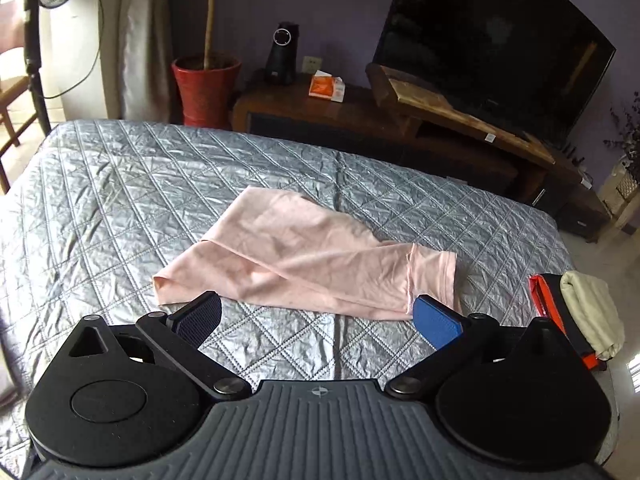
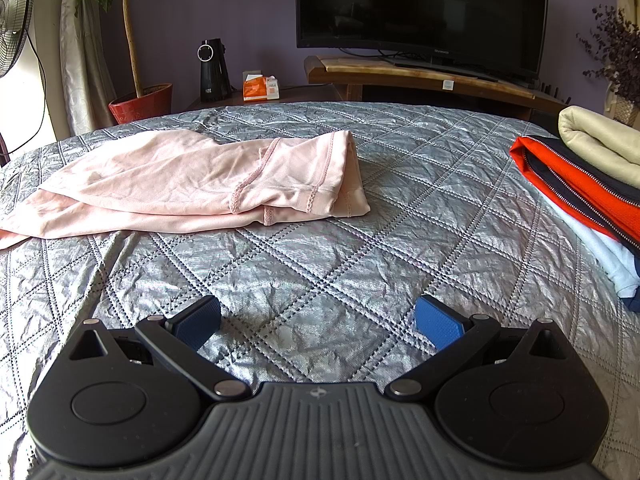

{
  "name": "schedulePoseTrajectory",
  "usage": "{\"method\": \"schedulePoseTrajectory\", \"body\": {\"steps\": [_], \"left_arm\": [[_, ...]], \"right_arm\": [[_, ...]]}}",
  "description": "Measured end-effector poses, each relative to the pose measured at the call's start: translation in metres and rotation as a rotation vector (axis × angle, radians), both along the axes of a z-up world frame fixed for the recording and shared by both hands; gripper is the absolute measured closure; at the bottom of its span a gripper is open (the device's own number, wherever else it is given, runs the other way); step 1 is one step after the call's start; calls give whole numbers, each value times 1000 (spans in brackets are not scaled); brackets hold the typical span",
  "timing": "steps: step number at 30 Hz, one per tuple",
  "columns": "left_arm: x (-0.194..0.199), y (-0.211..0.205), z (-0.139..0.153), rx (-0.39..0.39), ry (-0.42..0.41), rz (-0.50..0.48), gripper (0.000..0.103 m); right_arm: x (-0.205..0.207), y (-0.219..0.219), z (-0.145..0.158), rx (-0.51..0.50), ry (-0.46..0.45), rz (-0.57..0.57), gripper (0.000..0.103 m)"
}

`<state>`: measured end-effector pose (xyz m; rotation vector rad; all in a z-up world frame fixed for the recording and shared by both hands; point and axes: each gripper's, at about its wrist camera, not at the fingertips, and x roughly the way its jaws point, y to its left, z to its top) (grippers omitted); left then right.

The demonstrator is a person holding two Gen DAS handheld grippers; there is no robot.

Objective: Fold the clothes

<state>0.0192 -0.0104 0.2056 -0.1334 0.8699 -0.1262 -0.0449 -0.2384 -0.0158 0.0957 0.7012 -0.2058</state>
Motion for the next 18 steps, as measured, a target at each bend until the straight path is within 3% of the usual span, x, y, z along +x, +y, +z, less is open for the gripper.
{"method": "schedulePoseTrajectory", "body": {"steps": [3, 18], "left_arm": [[-6, -7, 2, 49, 6, -7, 0], [-19, -30, 15, 40, 9, -68, 0]], "right_arm": [[0, 0, 0, 0, 0, 0, 0], [0, 0, 0, 0, 0, 0, 0]]}}
